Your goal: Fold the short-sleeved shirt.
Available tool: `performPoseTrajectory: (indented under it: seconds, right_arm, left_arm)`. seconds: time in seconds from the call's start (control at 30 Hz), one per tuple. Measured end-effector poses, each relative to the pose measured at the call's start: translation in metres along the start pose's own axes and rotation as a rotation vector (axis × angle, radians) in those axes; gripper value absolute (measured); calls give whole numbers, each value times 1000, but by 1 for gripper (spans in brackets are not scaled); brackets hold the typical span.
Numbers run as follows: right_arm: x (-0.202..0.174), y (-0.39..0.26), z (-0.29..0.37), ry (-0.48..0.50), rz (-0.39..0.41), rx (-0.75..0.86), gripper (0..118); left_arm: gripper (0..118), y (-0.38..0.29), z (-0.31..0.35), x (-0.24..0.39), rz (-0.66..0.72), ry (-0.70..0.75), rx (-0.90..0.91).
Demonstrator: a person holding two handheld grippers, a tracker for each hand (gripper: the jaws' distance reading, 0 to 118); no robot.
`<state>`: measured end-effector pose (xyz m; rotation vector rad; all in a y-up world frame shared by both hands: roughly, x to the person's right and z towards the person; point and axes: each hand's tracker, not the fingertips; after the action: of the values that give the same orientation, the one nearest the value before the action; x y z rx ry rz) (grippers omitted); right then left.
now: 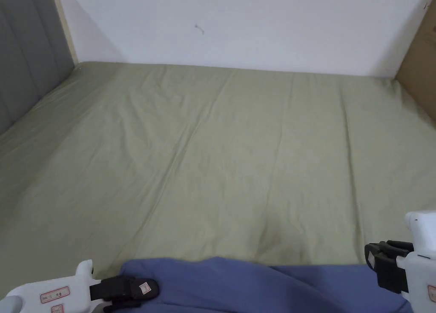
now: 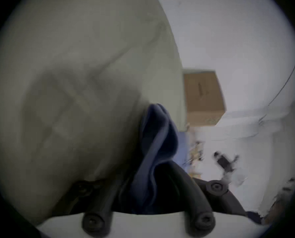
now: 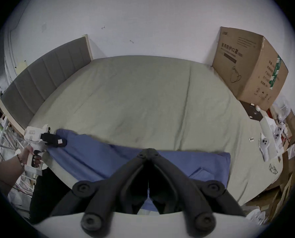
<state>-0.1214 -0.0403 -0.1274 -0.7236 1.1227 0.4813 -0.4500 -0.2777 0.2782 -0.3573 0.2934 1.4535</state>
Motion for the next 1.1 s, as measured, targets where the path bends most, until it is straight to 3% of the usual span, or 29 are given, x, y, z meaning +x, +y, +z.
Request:
performPoseTrajectory:
  seconds: [0.2,0.37,0.43,0.5,0.57,0.7,0.83,0.9,0.93,1.03,1.1]
  right_arm:
    - [3,-2,0,20,10,-8,0]
    - [8,-4,8,29,13,5,0]
    - [11,-6,9,32,14,5,0]
    - [14,-9,12,38,7,10,0]
    - [19,-12,13,49,-10,15,0]
    - [28,-16,19,55,-32,20,0]
    - [40,-20,27,58,-72,24,0]
    - [47,-23,31,67,-105,25,0]
    - [50,-23,32,62,-112,25,0]
    - [56,-26,35,45,-118,25,0]
    - [58,-27,36,41,-117,25,0]
  left_arm:
    - [5,-39,15,87,-298,268,61]
    - [5,-44,50,150,-661,803,213]
    - [5,-49,50,165,-693,887,253]
    - [5,-44,44,168,-658,801,213]
    - [5,-52,20,181,-622,620,148]
    - [5,-77,-64,205,-494,322,-69]
    - [7,-92,-147,211,-518,370,-215]
    - [23,-103,-171,213,-571,421,-255]
    - [38,-105,-177,213,-563,402,-269]
    - [103,-119,-169,223,-506,292,-290]
    - [113,-121,-149,231,-519,218,-252]
